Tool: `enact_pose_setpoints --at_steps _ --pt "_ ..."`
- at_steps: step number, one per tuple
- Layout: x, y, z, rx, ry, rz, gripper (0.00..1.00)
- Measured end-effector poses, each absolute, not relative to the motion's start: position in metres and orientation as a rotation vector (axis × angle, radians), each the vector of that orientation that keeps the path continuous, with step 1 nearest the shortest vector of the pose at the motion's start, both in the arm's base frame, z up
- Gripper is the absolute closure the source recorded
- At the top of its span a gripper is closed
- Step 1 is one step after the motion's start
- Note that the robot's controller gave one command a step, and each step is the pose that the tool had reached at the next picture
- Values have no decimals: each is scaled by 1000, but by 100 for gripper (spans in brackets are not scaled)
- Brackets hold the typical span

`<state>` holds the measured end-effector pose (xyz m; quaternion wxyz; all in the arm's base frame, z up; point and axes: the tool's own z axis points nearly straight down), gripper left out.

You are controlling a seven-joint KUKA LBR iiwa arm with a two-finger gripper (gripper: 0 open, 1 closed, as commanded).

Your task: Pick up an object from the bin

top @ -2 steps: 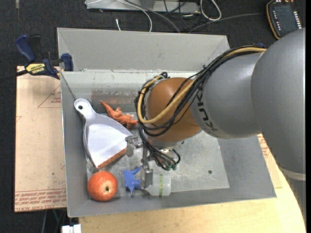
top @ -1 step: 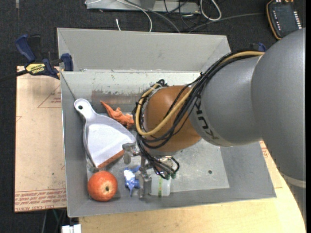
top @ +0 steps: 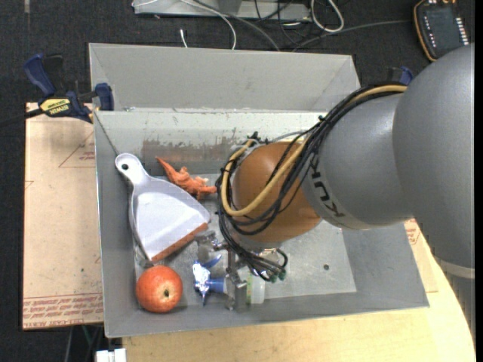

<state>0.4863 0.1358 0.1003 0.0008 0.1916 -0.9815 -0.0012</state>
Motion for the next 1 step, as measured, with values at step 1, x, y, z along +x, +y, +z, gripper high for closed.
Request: enact_pose_setpoints --at_steps 1 --pt "489 122 73 582 -3112 -10 0"
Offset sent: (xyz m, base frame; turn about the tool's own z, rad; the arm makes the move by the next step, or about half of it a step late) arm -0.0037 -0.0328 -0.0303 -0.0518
